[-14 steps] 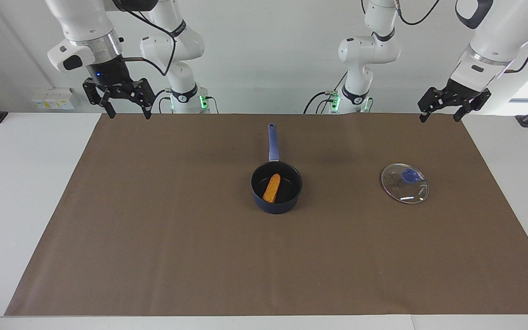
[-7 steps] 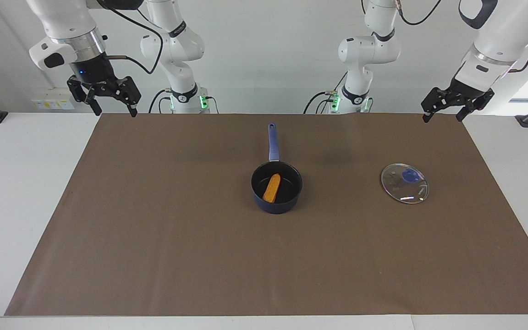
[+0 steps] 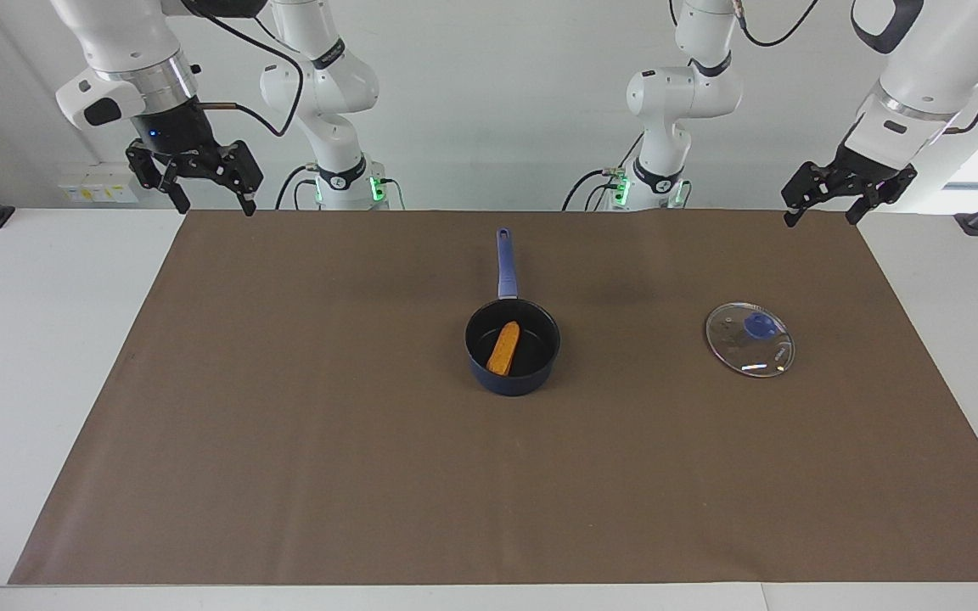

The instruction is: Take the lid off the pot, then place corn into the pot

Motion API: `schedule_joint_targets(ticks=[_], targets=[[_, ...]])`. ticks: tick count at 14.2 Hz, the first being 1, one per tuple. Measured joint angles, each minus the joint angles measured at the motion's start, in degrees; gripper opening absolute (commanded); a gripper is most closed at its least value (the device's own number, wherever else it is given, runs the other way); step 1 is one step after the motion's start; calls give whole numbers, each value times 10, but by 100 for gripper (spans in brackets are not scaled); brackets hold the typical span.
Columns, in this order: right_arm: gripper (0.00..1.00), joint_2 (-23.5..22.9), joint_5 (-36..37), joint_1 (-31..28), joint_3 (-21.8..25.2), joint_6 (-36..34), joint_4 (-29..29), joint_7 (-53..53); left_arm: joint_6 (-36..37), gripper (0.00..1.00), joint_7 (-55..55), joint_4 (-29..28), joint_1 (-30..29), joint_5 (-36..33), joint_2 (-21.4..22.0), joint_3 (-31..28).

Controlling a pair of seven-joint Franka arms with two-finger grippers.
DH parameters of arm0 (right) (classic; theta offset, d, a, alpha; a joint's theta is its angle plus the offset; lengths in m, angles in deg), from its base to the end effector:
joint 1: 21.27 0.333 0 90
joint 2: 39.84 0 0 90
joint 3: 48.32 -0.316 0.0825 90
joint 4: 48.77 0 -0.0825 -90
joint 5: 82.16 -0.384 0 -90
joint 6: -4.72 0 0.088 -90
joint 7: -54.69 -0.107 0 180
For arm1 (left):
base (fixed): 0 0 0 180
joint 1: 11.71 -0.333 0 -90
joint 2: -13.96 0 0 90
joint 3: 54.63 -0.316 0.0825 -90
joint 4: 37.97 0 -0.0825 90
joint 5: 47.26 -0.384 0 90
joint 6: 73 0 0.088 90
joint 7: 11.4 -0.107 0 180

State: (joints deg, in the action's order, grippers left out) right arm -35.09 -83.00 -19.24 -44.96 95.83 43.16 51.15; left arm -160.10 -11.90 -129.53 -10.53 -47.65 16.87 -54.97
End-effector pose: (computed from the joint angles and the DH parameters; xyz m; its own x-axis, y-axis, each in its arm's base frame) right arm 0.5306 -0.0122 0.6553 0.9941 -0.0852 0.0671 -0.0838 -0.9962 -0.0237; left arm 0.5333 -0.0070 0.6350 0.9994 -0.0231 -0.0271 -0.0232 -0.9997 -0.0063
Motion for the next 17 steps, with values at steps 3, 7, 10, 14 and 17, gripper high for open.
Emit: schedule_joint_targets(ticks=[3, 7, 10, 14, 17], targets=[[100, 0, 0, 0, 0, -46, -25, 14, 0, 100, 0, 0, 0, 0, 0, 0], [100, 0, 1, 0, 0, -52, -30, 31, 0, 100, 0, 0, 0, 0, 0, 0], [100, 0, 5, -1, 0, -53, -29, 55, 0, 100, 0, 0, 0, 0, 0, 0], [100, 0, 6, -2, 0, -56, -28, 61, 0, 100, 0, 0, 0, 0, 0, 0], [100, 0, 6, -2, 0, -69, -28, 60, 0, 100, 0, 0, 0, 0, 0, 0]])
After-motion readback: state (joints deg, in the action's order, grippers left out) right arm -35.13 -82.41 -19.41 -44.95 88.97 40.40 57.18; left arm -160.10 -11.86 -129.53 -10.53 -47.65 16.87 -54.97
